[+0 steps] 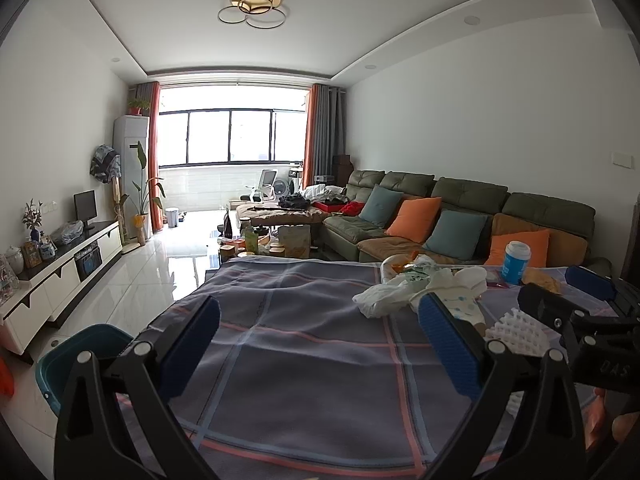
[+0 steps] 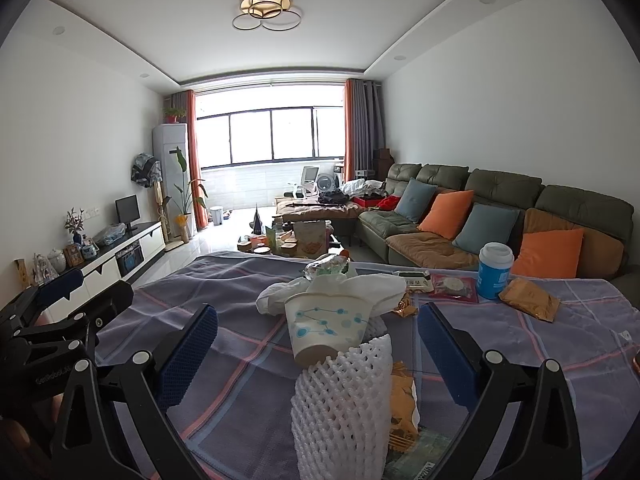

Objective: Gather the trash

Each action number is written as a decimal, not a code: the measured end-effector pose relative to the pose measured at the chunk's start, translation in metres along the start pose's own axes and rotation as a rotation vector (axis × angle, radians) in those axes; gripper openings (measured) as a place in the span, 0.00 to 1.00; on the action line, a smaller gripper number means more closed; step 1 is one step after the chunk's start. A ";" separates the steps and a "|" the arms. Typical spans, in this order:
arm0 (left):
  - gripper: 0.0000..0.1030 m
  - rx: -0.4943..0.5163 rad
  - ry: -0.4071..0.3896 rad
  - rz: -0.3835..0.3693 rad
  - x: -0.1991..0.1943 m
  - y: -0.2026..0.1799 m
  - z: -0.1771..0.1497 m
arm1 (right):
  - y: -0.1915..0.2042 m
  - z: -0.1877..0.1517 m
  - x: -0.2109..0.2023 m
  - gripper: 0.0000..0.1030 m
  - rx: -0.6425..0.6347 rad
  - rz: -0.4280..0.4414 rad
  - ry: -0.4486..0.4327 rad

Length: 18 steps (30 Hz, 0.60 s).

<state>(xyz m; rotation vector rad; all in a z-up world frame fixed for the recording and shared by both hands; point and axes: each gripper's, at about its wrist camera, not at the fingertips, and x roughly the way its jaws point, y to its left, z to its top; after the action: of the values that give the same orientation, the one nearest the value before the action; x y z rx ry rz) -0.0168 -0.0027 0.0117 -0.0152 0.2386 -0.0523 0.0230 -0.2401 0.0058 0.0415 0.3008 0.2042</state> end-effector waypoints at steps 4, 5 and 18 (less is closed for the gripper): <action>0.97 0.000 0.002 -0.001 0.000 0.000 0.000 | 0.000 0.000 0.000 0.96 0.000 0.000 -0.001; 0.97 0.000 0.002 -0.001 -0.001 0.000 0.000 | 0.000 0.000 0.000 0.96 0.001 0.000 -0.001; 0.97 0.008 0.014 -0.023 -0.003 -0.003 -0.001 | -0.004 -0.004 -0.002 0.96 0.005 -0.006 0.005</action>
<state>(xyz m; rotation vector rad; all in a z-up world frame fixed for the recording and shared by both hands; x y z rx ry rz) -0.0196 -0.0059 0.0118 -0.0093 0.2526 -0.0761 0.0209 -0.2445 0.0022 0.0455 0.3066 0.1975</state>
